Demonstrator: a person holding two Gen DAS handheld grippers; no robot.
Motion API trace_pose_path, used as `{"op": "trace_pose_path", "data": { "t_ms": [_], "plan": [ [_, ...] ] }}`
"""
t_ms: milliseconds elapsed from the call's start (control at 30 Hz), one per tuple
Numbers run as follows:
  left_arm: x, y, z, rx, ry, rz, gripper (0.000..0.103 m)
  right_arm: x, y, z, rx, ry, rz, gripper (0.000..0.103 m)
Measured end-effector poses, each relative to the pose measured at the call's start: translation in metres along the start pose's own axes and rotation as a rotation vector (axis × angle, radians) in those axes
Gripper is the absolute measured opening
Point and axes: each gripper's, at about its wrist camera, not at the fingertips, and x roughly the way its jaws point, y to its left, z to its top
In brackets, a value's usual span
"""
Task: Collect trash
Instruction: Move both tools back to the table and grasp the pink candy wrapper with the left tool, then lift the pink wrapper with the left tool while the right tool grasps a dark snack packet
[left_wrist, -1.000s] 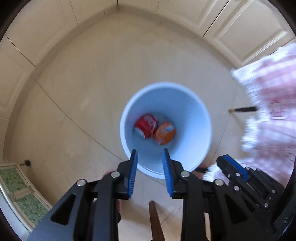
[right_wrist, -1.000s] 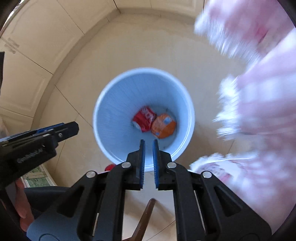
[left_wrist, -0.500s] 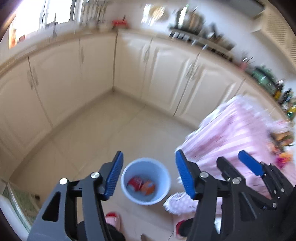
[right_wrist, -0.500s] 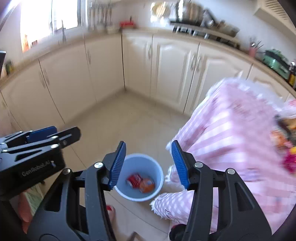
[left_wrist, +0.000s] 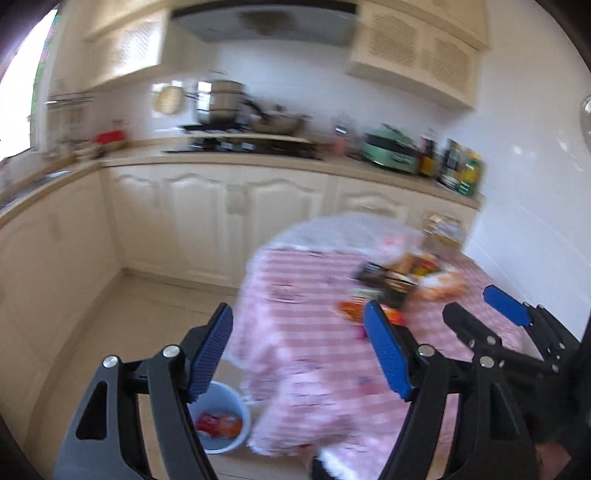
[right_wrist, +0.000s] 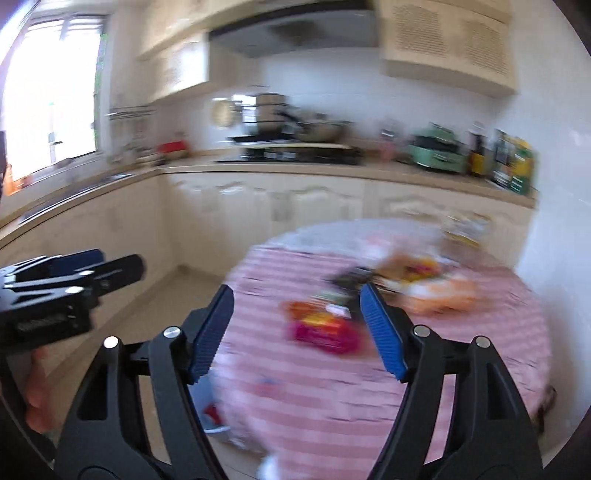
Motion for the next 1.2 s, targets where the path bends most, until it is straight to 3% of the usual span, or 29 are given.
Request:
{"op": "trace_pose_path", "data": {
  "t_ms": [200,400,767,800,867,1200],
  "plan": [
    [0.051,-0.066,-0.016,0.111,0.076,-0.122,0.072,0.004,-0.084,-0.019,0.135,0.051,-0.099,0.071],
    [0.099,-0.093,-0.035,0.187,0.14,-0.145,0.072,0.016,-0.113,-0.03,0.168,0.078,-0.104,0.071],
    [0.152,-0.094,-0.043,0.206,0.233,-0.076,0.071,0.04,-0.123,-0.037,0.211,0.127,-0.057,0.071],
    [0.153,-0.094,-0.044,0.209,0.238,-0.076,0.069,0.042,-0.124,-0.037,0.215,0.131,-0.054,0.071],
    [0.156,-0.093,-0.048,0.214,0.247,-0.081,0.049,0.046,-0.123,-0.037,0.222,0.138,-0.044,0.071],
    [0.129,-0.067,-0.042,0.093,0.181,-0.152,0.045,0.074,-0.11,-0.027,0.267,0.175,0.039,0.071]
  ]
}}
